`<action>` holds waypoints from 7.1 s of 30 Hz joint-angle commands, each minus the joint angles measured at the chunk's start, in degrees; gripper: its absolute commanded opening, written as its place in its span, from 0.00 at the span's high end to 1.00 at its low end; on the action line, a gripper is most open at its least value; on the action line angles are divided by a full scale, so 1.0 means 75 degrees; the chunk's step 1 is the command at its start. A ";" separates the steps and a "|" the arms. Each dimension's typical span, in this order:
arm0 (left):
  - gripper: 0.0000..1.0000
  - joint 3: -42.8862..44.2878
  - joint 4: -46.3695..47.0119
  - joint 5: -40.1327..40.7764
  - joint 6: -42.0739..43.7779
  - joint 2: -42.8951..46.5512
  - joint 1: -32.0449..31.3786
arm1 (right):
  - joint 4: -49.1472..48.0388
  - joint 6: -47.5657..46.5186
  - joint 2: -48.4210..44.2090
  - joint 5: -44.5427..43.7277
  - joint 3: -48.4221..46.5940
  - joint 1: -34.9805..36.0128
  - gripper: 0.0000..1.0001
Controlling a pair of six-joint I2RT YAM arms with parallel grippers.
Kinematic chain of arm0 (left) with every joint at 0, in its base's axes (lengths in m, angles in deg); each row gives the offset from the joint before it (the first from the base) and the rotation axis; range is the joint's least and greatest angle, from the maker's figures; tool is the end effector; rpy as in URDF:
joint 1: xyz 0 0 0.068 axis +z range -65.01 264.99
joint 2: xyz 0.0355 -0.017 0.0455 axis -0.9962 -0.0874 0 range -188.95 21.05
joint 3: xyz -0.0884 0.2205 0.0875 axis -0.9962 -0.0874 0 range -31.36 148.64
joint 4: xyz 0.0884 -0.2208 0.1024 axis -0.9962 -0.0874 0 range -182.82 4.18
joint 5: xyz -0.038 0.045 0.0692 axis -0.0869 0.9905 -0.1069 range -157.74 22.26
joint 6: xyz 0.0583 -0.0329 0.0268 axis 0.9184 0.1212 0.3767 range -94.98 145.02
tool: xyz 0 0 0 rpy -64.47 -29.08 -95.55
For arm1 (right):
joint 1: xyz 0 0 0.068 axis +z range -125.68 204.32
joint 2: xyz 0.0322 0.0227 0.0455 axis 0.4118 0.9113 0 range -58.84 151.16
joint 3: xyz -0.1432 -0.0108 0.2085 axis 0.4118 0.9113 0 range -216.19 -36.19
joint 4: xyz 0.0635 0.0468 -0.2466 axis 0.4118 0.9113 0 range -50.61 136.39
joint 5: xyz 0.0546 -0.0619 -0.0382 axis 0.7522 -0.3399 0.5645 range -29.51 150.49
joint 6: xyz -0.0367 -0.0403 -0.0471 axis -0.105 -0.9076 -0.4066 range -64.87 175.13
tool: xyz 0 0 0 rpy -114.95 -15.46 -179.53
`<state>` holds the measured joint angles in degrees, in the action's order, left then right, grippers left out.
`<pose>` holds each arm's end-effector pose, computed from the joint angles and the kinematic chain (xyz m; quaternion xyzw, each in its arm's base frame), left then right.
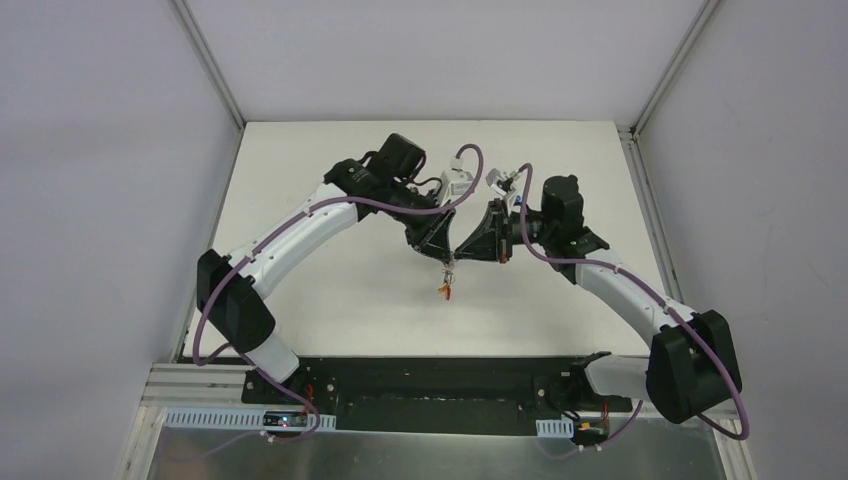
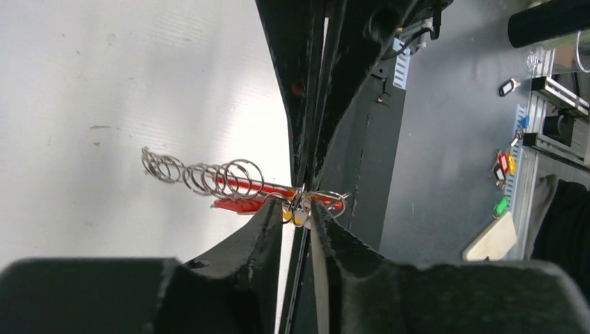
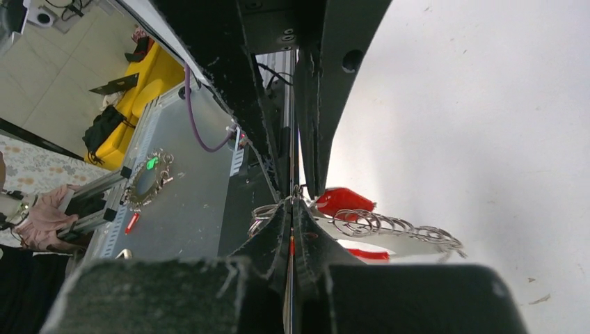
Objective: Put the keys on the keyring
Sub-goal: Adjust the key on the keyring.
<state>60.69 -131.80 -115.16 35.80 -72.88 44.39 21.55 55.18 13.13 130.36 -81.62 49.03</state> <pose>0.2429 -0.2661 0.3238 0.5006 0.7072 -0.4473 0.2216 0.2324 0.1686 0.2764 -0.4973 0.5280 0.5389 0.4285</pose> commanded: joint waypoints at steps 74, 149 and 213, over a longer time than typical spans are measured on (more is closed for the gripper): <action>1.00 0.1574 -0.1448 -0.0169 -0.0046 -0.0762 -0.0188 | -0.1898 0.1066 0.0049 0.0362 0.0109 0.0104 0.94; 1.00 0.2305 -0.2451 -0.0139 0.0179 -0.1319 -0.0223 | -0.3386 0.2191 0.0231 0.0387 0.0463 0.0055 1.00; 1.00 0.2620 -0.2824 0.0437 0.0317 -0.1197 -0.0228 | -0.4223 0.2636 0.0108 0.0250 0.0678 -0.0346 0.64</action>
<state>76.69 -148.28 -112.05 36.76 -81.19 43.27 -11.11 78.57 16.12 129.94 -74.21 45.64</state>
